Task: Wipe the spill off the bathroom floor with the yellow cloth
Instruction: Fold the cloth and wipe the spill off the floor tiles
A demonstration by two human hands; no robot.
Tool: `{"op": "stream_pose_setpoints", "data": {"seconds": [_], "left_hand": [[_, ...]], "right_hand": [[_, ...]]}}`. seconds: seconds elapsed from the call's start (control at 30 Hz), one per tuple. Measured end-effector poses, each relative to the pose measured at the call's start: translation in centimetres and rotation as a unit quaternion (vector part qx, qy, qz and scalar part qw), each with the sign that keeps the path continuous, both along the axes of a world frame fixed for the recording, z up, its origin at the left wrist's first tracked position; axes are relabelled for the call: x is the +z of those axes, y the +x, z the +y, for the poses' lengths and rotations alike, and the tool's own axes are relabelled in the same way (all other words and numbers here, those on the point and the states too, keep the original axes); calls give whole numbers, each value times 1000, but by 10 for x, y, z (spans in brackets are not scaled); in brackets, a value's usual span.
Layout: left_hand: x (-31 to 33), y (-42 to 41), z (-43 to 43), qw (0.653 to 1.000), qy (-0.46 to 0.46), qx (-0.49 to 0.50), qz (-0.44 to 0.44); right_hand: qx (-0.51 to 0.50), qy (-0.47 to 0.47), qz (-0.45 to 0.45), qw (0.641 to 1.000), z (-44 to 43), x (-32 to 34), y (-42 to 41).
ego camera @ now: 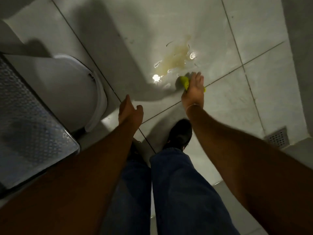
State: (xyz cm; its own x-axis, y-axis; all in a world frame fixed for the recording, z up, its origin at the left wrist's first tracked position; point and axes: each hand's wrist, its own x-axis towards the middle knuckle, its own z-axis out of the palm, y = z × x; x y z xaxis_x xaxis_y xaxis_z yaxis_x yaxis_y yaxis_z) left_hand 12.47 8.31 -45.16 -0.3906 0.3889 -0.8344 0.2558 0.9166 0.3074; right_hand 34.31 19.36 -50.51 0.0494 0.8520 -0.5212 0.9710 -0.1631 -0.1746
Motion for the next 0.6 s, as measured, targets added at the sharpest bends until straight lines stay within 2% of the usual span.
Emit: {"op": "stream_pose_setpoints", "data": {"seconds": [0.17, 0.27, 0.33, 0.4, 0.47, 0.53, 0.6], "left_hand": [[-23, -13, 5, 999, 16, -42, 6], [-28, -20, 6, 999, 16, -45, 14], [-32, -22, 5, 999, 13, -39, 9], [-35, -22, 2, 999, -1, -40, 7], [-39, -20, -1, 999, -10, -51, 9], [-43, -19, -3, 998, -9, -60, 7], [-48, -19, -3, 997, -13, -69, 11]], "right_hand": [[157, -66, 52, 984, -76, -28, -31], [262, -80, 102, 956, -118, -29, -35], [310, -81, 97, 942, -121, -31, -25], [264, -57, 59, 961, -104, -35, -8], [121, -23, 8, 992, -77, -36, 7], [8, -5, -19, 1000, -49, -38, 11], [-31, 6, -10, 999, -26, -45, -2]]}}
